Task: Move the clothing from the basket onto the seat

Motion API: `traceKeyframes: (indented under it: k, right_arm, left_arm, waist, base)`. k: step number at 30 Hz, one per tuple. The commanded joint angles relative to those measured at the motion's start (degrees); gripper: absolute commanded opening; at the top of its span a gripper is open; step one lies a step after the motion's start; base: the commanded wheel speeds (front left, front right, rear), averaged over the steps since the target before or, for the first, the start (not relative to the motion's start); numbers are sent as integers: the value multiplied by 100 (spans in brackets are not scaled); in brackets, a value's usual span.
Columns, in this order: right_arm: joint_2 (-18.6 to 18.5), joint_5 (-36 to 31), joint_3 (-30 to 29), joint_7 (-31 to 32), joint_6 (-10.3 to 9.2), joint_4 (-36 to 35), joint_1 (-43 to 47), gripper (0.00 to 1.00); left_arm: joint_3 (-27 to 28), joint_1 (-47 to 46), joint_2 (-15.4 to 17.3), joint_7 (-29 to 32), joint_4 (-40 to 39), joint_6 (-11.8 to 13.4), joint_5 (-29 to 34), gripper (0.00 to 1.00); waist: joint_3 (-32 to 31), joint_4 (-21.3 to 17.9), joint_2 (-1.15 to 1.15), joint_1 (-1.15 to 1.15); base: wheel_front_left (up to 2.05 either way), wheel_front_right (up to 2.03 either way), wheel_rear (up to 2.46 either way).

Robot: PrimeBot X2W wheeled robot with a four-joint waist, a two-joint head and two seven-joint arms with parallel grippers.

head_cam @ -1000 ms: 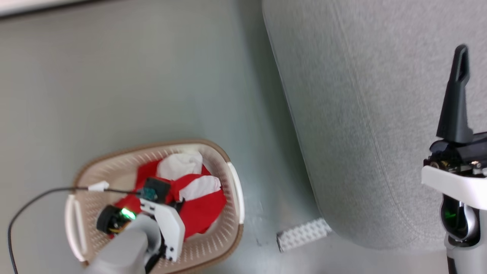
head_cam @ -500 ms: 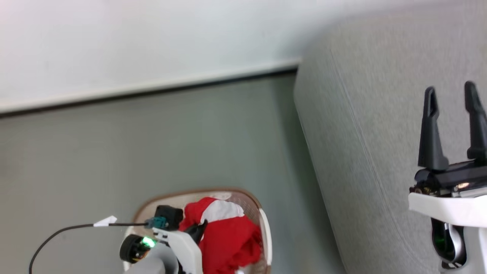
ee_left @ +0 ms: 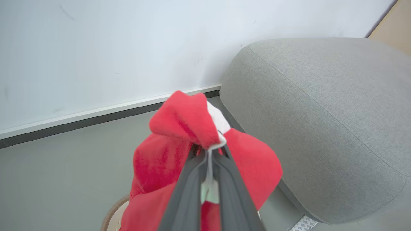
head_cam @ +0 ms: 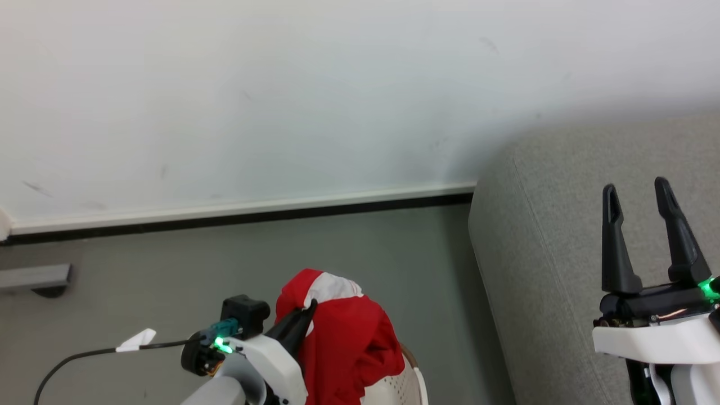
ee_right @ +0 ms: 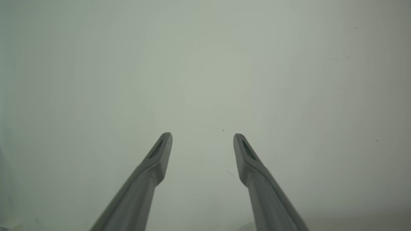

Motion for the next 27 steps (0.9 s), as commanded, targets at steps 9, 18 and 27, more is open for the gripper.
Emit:
traceKeyframes:
  k: [9,18,27]
  right_arm:
    - [-67,66,118,6,15,137,255,100]
    - [-103,108,212,6,15,223,382,100]
    - [-198,142,382,6,15,333,493,100]
  left_arm:
    - [347,114,307,-2,-1172,264,230,0]
    - [534,-5,622,140,-2319,581,261,0]
    - [695,-123,847,388,-3234,901,293,0]
  waist:
    - [-410,134,0,2]
    - [-597,144,0,2]
    - [-653,145,0,2]
  base:
    - [0,0,0]
    - [0,0,0]
    - [0,0,0]
